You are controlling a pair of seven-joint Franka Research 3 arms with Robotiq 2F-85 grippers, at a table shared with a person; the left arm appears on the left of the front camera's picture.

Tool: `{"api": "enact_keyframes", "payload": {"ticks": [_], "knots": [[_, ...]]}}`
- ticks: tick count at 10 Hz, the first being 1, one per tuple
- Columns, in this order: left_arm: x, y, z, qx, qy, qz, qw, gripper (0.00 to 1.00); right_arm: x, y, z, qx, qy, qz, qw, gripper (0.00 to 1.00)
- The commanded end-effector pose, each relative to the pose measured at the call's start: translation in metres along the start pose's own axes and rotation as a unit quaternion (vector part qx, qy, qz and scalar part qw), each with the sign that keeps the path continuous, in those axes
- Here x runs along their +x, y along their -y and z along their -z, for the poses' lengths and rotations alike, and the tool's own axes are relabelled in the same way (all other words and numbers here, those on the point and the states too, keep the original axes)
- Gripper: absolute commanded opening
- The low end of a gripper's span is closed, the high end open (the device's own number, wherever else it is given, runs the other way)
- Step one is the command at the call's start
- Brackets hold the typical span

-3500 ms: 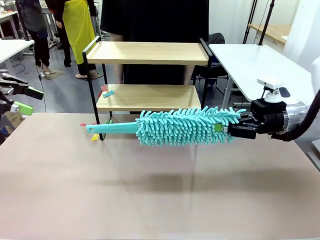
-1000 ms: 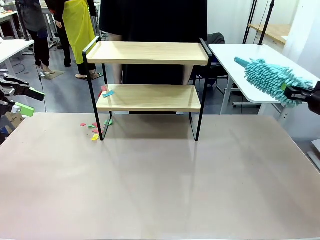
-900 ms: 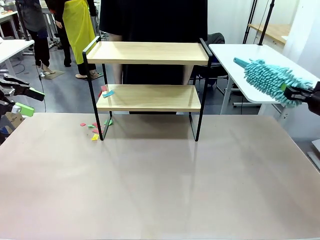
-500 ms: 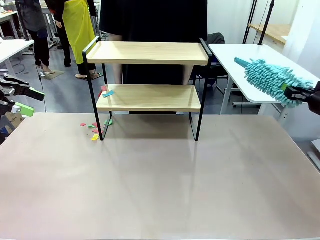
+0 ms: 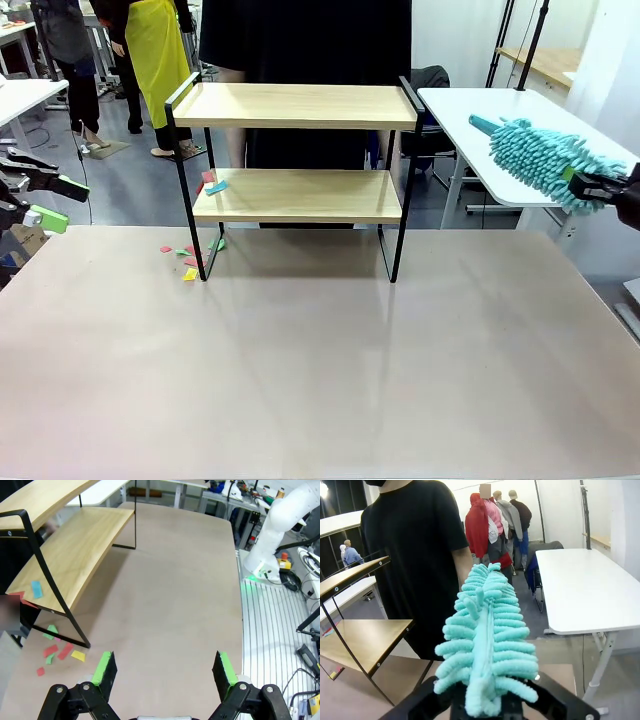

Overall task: Clean the shelf.
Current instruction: Hand the Duster back to the human.

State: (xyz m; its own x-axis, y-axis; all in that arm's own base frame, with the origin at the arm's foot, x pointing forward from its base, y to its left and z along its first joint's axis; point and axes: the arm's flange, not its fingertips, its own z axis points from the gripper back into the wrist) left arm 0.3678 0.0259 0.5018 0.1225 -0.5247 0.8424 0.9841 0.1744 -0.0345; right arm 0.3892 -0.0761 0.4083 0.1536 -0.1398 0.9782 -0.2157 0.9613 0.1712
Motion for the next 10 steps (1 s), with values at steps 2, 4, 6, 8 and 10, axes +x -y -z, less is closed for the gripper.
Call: {"api": "enact_keyframes", "payload": {"ticks": [2,4,6,8,10], "knots": [[0.0033,0.0005,-0.0002,0.001,0.014,0.000,1.000,1.00,0.0020,-0.0008,0.0005,0.001,0.002,-0.003,1.000,0.17],[0.0033,0.0005,-0.0002,0.001,0.014,0.000,1.000,1.00,0.0020,-0.0008,0.0005,0.001,0.002,-0.003,1.000,0.17],[0.0033,0.0005,-0.0002,0.001,0.014,0.000,1.000,1.00,0.0020,-0.0008,0.0005,0.001,0.002,-0.003,1.000,0.17],[0.0033,0.0005,-0.0002,0.001,0.014,0.000,1.000,1.00,0.0020,-0.0008,0.0005,0.001,0.002,-0.003,1.000,0.17],[0.0033,0.0005,-0.0002,0.001,0.014,0.000,1.000,1.00,0.0020,-0.0008,0.0005,0.001,0.002,-0.003,1.000,0.17]]}}
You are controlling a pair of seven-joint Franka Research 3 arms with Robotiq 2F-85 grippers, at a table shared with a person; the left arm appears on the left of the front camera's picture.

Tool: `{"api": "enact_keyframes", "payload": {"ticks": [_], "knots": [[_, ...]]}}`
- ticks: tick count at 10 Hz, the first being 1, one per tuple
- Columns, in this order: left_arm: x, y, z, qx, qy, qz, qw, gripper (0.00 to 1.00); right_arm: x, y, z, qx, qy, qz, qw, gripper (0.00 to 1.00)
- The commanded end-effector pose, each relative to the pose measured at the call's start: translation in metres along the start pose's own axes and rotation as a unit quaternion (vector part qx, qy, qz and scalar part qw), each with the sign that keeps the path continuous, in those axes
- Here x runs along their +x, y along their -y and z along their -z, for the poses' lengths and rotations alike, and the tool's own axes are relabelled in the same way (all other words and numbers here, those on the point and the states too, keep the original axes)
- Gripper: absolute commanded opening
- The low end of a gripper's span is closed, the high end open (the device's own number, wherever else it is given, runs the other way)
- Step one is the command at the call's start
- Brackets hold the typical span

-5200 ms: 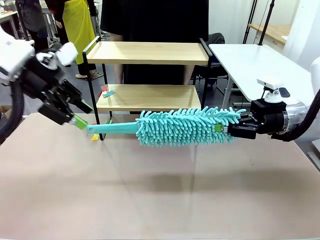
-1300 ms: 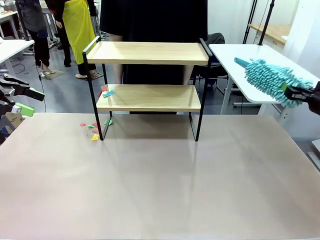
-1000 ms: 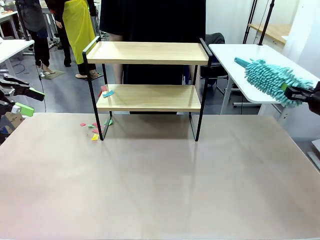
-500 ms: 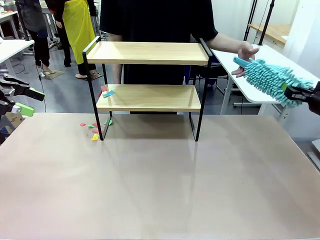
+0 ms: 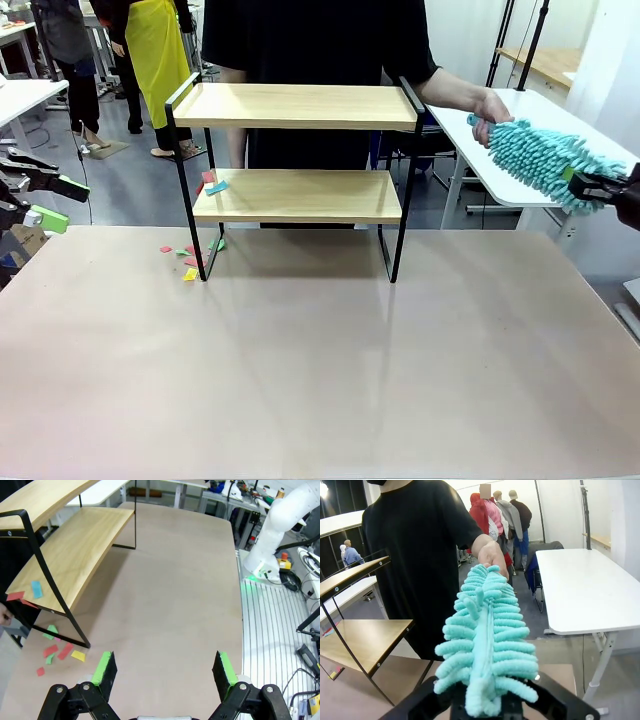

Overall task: Clean the shelf.
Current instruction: Hand the Duster back to the human.

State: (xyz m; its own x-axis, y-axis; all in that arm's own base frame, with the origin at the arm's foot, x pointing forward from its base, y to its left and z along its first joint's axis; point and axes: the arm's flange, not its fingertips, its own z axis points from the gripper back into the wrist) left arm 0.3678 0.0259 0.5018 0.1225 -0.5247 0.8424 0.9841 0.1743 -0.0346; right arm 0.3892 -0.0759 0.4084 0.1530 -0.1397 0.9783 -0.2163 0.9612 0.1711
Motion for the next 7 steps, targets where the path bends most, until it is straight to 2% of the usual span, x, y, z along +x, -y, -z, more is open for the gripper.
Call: {"api": "enact_keyframes", "payload": {"ticks": [1,7], "knots": [[0.0033,0.0005,-0.0002,0.001,0.014,0.000,1.000,1.00,0.0019,-0.0007,0.0004,0.000,0.002,-0.003,1.000,0.17],[0.0033,0.0005,-0.0002,0.001,0.014,0.000,1.000,1.00,0.0019,-0.0007,0.0004,0.000,0.002,-0.003,1.000,0.17]]}}
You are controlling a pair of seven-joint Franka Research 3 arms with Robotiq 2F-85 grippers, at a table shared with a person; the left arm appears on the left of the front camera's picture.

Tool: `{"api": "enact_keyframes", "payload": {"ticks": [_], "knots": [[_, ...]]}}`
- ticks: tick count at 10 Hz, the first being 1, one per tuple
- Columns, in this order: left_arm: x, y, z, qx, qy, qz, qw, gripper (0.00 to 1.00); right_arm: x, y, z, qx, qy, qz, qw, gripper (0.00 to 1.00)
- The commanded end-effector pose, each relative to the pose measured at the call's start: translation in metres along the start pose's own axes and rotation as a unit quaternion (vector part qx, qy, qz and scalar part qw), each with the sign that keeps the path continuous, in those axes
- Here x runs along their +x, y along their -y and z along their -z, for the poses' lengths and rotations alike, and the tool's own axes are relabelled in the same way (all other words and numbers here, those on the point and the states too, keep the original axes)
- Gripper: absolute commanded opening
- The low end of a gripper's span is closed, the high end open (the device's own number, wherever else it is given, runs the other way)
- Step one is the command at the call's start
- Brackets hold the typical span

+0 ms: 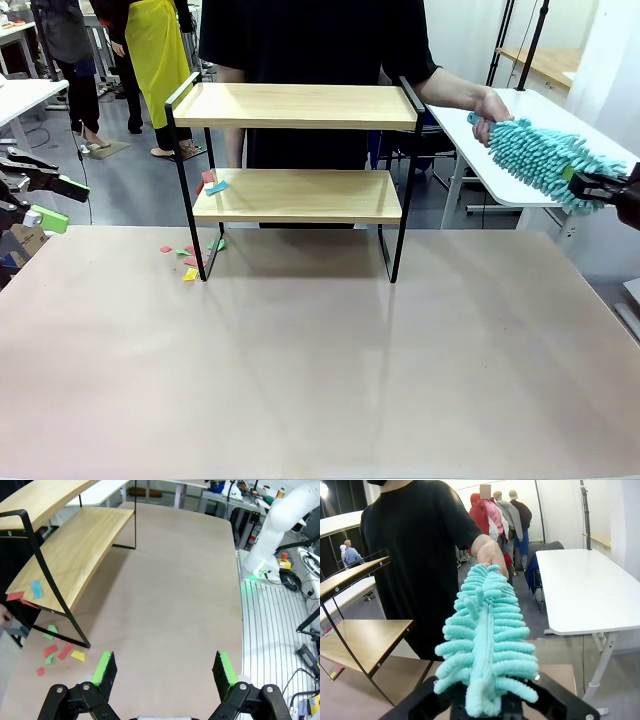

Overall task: Clean the shelf.
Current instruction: Hand the Duster back to the human.

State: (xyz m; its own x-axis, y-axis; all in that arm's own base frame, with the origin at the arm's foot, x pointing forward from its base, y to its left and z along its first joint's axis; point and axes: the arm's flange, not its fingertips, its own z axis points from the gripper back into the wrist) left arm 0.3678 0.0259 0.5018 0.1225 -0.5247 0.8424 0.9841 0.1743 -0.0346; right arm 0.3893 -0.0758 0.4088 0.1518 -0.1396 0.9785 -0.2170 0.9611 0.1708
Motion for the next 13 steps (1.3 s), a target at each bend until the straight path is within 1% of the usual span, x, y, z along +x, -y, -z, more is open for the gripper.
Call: {"api": "enact_keyframes", "payload": {"ticks": [1,2,3,4,5,6,7,8,9,10,11,12,13], "knots": [[0.003,0.001,0.000,0.001,0.014,0.000,1.000,1.00,0.000,0.000,0.000,0.000,0.000,0.000,1.000,0.31],[0.003,0.001,0.000,0.001,0.014,0.000,1.000,1.00,0.003,-0.003,-0.001,-0.003,0.015,-0.011,1.000,0.74],[0.003,0.001,0.000,0.001,0.014,0.000,1.000,1.00,0.010,0.000,-0.012,0.006,0.013,-0.018,1.000,0.90],[0.003,0.001,0.000,0.001,0.014,0.000,1.000,1.00,0.017,0.001,-0.015,0.009,0.015,-0.019,1.000,1.00],[0.003,0.001,0.000,0.001,0.014,0.000,1.000,1.00,0.028,0.001,-0.019,0.004,0.028,-0.019,0.999,0.89],[0.003,0.001,0.000,0.001,0.014,0.000,1.000,1.00,0.045,0.000,-0.026,0.010,0.045,-0.014,0.999,1.00],[0.003,0.001,0.000,0.001,0.014,0.000,1.000,1.00,0.069,0.000,-0.035,0.019,0.067,0.001,0.998,1.00],[0.003,0.001,0.000,0.001,0.014,0.000,1.000,1.00,0.094,0.004,-0.046,0.027,0.086,0.032,0.995,1.00],[0.003,0.001,0.000,0.001,0.014,0.000,1.000,1.00,0.116,0.014,-0.055,0.015,0.113,0.063,0.991,1.00],[0.003,0.001,0.000,0.001,0.014,0.000,1.000,1.00,0.138,0.035,-0.065,0.003,0.137,0.115,0.984,1.00],[0.003,0.001,0.000,0.001,0.014,0.000,1.000,1.00,0.152,0.056,-0.074,-0.011,0.154,0.165,0.974,1.00],[0.003,0.001,0.000,0.001,0.014,0.000,1.000,1.00,0.161,0.081,-0.082,-0.027,0.171,0.212,0.962,1.00],[0.003,0.001,0.000,0.001,0.014,0.000,1.000,1.00,0.165,0.103,-0.085,-0.039,0.178,0.242,0.953,1.00]]}}
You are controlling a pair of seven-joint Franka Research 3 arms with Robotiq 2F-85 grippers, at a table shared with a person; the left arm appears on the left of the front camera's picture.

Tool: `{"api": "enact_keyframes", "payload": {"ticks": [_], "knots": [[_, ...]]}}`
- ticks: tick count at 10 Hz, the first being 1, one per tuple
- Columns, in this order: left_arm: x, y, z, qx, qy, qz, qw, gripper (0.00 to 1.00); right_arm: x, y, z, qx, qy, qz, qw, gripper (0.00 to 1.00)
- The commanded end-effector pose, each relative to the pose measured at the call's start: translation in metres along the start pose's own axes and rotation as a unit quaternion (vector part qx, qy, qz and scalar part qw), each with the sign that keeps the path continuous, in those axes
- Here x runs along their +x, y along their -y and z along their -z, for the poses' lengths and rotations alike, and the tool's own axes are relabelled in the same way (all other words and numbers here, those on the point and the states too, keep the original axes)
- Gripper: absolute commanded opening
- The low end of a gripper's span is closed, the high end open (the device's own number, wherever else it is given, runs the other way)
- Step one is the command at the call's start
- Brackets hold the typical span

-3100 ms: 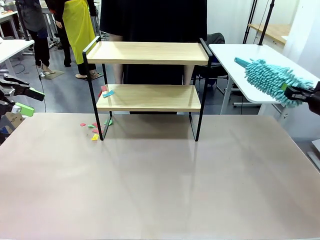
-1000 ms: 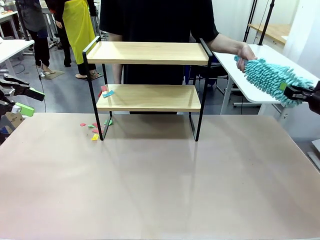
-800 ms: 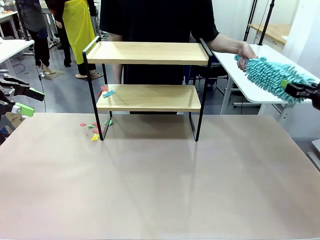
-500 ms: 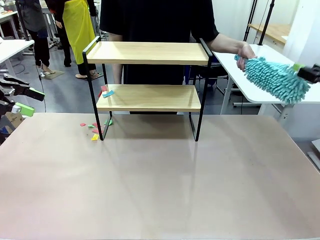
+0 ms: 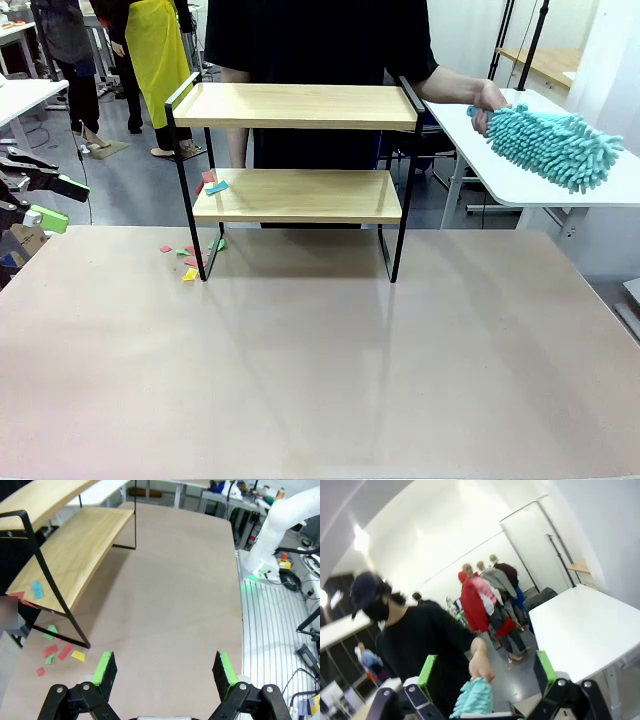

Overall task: Clean the shelf.
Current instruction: Hand the Duster back to the human.

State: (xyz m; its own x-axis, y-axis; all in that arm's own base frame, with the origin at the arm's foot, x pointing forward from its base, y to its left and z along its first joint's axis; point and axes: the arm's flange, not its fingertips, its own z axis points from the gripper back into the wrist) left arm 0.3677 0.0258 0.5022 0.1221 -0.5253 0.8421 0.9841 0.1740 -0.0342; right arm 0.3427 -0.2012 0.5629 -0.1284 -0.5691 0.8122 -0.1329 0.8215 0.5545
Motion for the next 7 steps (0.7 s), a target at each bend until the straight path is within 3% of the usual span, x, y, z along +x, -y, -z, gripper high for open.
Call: {"api": "enact_keyframes", "payload": {"ticks": [1,2,3,7], "knots": [[0.003,0.000,0.000,0.001,0.014,-0.001,1.000,1.00,0.010,0.023,0.013,-0.016,0.001,0.046,0.999,1.00],[0.003,0.000,0.000,0.001,0.014,-0.001,1.000,1.00,0.004,0.025,0.019,-0.016,-0.028,0.036,0.999,1.00],[0.003,0.000,0.000,0.001,0.014,-0.001,1.000,1.00,0.009,0.019,0.001,-0.017,0.008,0.027,0.999,1.00],[0.003,0.000,0.000,0.001,0.014,-0.001,1.000,1.00,0.009,0.019,0.001,-0.017,0.008,0.027,0.999,1.00]]}}
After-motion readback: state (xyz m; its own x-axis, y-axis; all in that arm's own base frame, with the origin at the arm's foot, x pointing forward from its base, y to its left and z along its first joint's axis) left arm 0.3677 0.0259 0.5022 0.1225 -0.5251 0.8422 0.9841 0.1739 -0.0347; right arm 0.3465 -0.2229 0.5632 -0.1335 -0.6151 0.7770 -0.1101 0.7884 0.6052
